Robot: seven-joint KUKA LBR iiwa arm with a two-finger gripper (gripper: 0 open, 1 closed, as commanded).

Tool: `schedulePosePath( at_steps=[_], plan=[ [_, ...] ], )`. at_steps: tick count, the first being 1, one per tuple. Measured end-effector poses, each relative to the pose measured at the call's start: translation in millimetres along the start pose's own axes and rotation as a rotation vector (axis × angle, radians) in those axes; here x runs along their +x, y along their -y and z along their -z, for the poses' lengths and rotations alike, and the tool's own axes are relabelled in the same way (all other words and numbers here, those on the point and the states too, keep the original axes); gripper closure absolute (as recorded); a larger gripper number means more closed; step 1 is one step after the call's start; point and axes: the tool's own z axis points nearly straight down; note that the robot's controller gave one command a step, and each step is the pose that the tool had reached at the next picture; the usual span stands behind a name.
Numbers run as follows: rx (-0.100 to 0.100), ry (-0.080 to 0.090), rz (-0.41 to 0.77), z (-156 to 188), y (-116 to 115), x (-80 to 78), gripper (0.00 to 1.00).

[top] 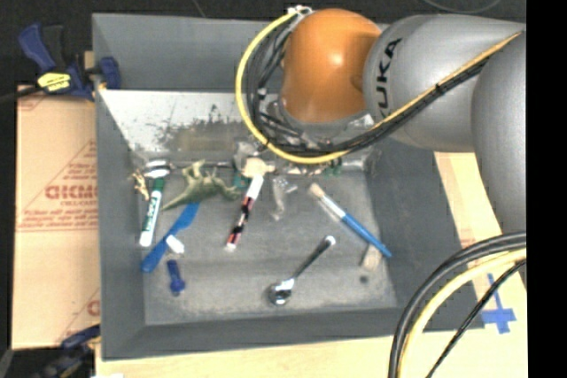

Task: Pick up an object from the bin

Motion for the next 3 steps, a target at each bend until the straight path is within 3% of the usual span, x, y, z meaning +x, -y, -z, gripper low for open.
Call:
schedulePosePath(
  at_steps=[1,2,3],
  plan=[
    [-0.007,-0.008,0.397,-53,2,-2.4,0.00],
    [0.004,0.005,0.549,-80,27,-9.5,0.00],
    [-0.005,0.001,0.544,-82,40,-11.2,1.00]
  ],
)
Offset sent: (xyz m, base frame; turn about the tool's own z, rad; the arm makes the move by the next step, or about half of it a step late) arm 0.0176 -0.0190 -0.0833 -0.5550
